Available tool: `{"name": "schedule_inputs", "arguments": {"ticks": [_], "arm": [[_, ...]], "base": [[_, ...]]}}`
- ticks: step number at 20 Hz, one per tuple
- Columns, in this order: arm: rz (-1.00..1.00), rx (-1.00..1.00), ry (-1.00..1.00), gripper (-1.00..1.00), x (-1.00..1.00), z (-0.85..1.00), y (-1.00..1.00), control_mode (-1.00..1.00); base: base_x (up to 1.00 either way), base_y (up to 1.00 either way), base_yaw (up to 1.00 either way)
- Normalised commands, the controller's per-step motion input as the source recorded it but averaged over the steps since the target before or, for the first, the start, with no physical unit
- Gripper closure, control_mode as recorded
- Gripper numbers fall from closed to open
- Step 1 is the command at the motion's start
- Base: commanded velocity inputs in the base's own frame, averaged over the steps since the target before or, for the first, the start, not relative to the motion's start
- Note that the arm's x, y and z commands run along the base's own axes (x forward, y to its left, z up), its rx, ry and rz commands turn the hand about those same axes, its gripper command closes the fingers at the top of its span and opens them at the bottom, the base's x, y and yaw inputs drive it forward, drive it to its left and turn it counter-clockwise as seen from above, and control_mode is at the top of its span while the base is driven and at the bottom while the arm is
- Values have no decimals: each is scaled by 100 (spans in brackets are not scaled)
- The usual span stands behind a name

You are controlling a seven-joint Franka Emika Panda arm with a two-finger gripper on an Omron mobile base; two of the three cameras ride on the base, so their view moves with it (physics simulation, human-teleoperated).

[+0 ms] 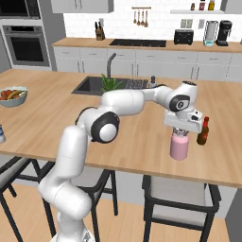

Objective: Move the plastic bottles in the middle to the plastics group, and the glass bottles in the middle to the glass group.

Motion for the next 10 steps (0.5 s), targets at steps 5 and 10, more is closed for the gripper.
{"name": "schedule_inputs", "arguments": {"ticks": [5,10], "arm": [[0,0,0,100,0,-23,0,-100],[0,0,0,-100,0,-2,0,-100]], "base": [[0,0,0],[0,0,0]]}}
